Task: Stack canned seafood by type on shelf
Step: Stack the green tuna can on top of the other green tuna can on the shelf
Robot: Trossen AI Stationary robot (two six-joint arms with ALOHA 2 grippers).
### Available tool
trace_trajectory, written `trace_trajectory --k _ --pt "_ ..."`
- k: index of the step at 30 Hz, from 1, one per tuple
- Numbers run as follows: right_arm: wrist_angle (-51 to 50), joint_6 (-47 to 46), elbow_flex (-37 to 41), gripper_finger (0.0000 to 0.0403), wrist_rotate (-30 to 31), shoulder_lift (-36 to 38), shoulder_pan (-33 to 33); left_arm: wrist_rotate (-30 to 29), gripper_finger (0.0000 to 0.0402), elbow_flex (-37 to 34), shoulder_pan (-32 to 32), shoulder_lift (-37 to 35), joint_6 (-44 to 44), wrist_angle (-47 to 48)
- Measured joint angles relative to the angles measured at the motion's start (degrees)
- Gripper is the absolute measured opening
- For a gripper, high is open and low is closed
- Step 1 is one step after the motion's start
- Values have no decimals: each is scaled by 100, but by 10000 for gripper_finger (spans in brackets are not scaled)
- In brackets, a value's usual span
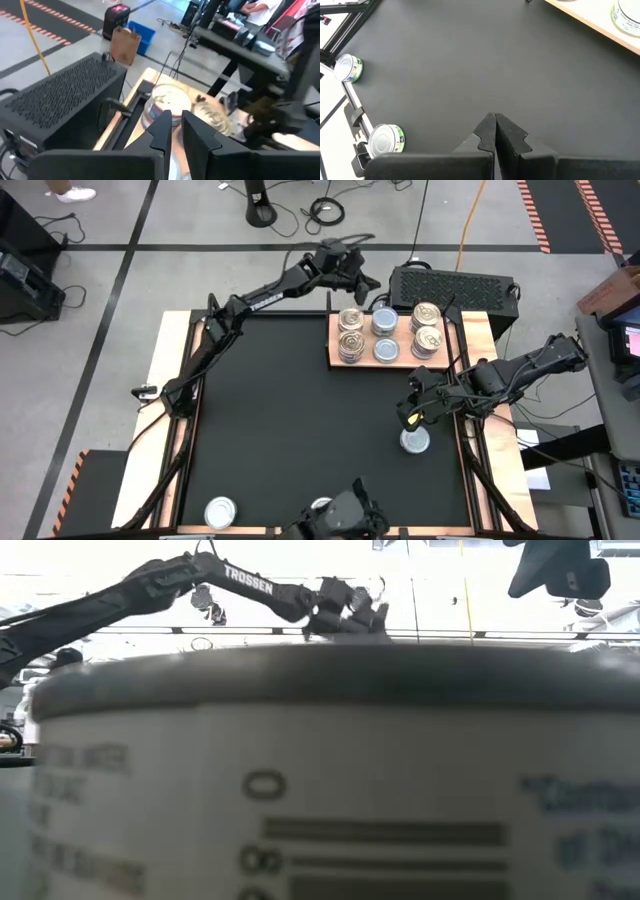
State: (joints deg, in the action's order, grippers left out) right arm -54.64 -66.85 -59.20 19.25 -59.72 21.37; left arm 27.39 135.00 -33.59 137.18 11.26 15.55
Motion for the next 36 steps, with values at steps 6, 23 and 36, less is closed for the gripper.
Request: trace_trajectory --k 6,23,36 --pt "85 265 0 0 -2 0 1 311 28 2 257 -817 -166 679" --pt "1633 1242 0 0 9 -377 727 -738 2 -634 2249 -3118 -1406 5227" --pt "3371 1736 0 0 -16 -1740 1300 -1437 1 -5287 4959 -6120 1993 3857"
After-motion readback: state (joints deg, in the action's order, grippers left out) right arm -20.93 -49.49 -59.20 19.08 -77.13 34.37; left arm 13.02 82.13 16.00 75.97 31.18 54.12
